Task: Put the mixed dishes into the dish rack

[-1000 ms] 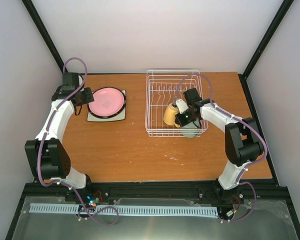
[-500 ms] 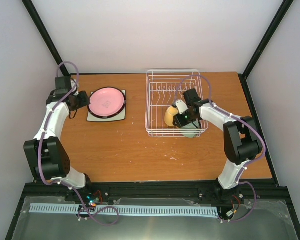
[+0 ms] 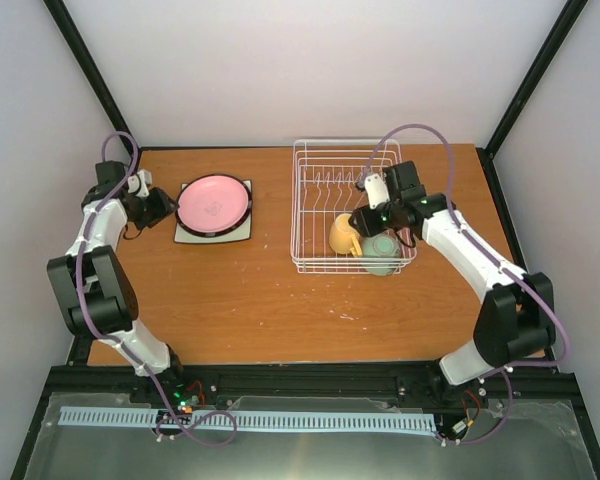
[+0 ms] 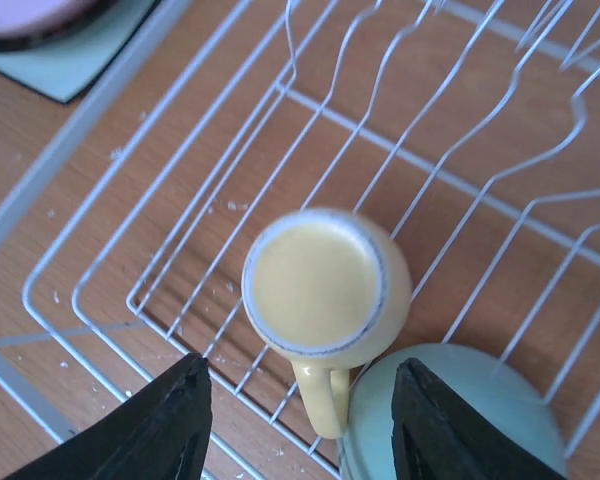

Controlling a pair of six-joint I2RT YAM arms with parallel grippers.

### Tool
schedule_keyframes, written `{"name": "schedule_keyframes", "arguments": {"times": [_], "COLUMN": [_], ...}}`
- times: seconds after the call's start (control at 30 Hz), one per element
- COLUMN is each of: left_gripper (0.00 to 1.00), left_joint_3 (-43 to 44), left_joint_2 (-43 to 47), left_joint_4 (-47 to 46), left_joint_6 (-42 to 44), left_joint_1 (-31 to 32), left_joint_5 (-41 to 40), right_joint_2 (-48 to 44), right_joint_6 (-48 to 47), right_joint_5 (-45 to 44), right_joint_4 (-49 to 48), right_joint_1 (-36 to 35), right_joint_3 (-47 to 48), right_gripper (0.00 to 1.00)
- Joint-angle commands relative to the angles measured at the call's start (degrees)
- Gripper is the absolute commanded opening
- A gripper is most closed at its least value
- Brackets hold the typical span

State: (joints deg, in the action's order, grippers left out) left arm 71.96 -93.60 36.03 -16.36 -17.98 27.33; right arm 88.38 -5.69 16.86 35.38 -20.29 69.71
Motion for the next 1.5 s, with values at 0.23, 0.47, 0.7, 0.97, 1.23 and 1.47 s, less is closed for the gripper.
{"name": "schedule_keyframes", "arguments": {"times": [0.23, 0.47, 0.7, 0.97, 1.23, 1.47], "left_gripper": [0.34, 0.34, 0.34, 0.33, 0.32, 0.31], "left_joint_3": [8.1, 10.6, 11.6, 12.1, 11.4, 12.3], "left_joint_2": [-8.8, -12.2, -14.2, -16.4, -18.5, -20.1], "left_joint_4": [1.2, 1.4, 1.9, 1.4, 0.6, 0.1], "left_joint_6": [1.9, 2.3, 3.6, 5.1, 5.3, 5.2], "left_joint_1": [-0.3, -0.3, -0.3, -0.3, -0.2, -0.3], "left_joint_5": [1.9, 1.8, 0.5, 0.8, 2.1, 3.3], "right_joint_2": [-5.4, -5.9, -5.3, -4.0, -3.1, -2.4], "right_joint_6": [-0.7, -0.2, -0.3, -0.5, -0.2, -0.2], "right_joint_5": [-6.2, -6.9, -7.1, -6.9, -6.4, -6.3], "right_joint_4": [3.7, 3.7, 4.3, 4.7, 4.6, 4.6], "right_joint_1": [0.2, 0.4, 0.5, 0.4, 0.4, 0.4], "right_joint_3": [7.0, 7.3, 8.8, 10.3, 11.2, 11.7], "right_gripper": [0.5, 0.5, 0.5, 0.5, 0.49, 0.49]}}
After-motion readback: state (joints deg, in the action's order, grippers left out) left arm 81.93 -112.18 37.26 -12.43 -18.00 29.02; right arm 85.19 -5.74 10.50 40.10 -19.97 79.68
